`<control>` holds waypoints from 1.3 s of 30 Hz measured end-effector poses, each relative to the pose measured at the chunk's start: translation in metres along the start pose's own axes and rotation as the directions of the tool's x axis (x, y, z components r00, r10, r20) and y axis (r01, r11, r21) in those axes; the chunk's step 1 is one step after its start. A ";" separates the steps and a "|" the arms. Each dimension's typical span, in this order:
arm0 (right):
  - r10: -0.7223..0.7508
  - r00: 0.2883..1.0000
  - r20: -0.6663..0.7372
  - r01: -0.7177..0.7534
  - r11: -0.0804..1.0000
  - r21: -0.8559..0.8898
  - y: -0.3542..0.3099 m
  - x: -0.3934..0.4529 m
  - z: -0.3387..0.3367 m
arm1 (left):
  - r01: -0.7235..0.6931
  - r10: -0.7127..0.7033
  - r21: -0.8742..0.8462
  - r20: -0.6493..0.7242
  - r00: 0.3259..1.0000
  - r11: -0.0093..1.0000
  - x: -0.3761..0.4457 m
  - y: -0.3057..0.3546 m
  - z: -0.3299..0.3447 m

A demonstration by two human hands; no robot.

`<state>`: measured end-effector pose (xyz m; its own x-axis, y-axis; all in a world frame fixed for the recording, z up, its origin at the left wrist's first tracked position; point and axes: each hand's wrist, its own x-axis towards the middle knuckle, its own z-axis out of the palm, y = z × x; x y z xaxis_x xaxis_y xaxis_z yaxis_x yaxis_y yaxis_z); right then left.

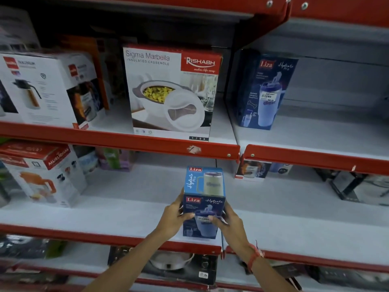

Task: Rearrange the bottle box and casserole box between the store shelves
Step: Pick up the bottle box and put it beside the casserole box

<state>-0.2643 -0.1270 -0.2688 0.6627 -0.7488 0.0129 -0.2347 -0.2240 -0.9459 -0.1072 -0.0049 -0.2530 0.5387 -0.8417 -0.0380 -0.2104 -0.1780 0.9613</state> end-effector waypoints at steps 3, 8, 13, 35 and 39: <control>-0.020 1.000 0.023 0.020 1.000 0.015 -0.014 -0.013 -0.004 | -0.017 0.016 -0.034 -0.023 1.000 0.999 -0.020 0.011 -0.009; -0.047 0.997 0.053 0.045 0.998 0.038 -0.043 -0.040 -0.010 | -0.048 0.048 -0.012 -0.040 0.998 0.999 -0.056 0.028 -0.026; -0.130 0.991 0.017 0.129 0.989 0.075 -0.095 -0.057 -0.021 | -0.155 0.158 0.041 -0.086 0.984 0.987 -0.077 0.073 -0.049; -0.363 0.903 -0.232 0.400 0.906 0.141 -0.267 -0.064 -0.093 | -0.526 0.499 -0.121 -0.193 0.845 0.842 -0.087 0.260 -0.064; -0.349 0.894 -0.280 0.394 0.911 0.119 -0.264 -0.054 -0.100 | -0.513 0.486 -0.128 -0.191 0.853 0.849 -0.071 0.259 -0.057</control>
<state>-0.3094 -0.0901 0.0127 0.4758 -0.7657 0.4328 0.1319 -0.4244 -0.8958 -0.1537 0.0373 0.0145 0.5132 -0.7067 0.4871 -0.3503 0.3456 0.8705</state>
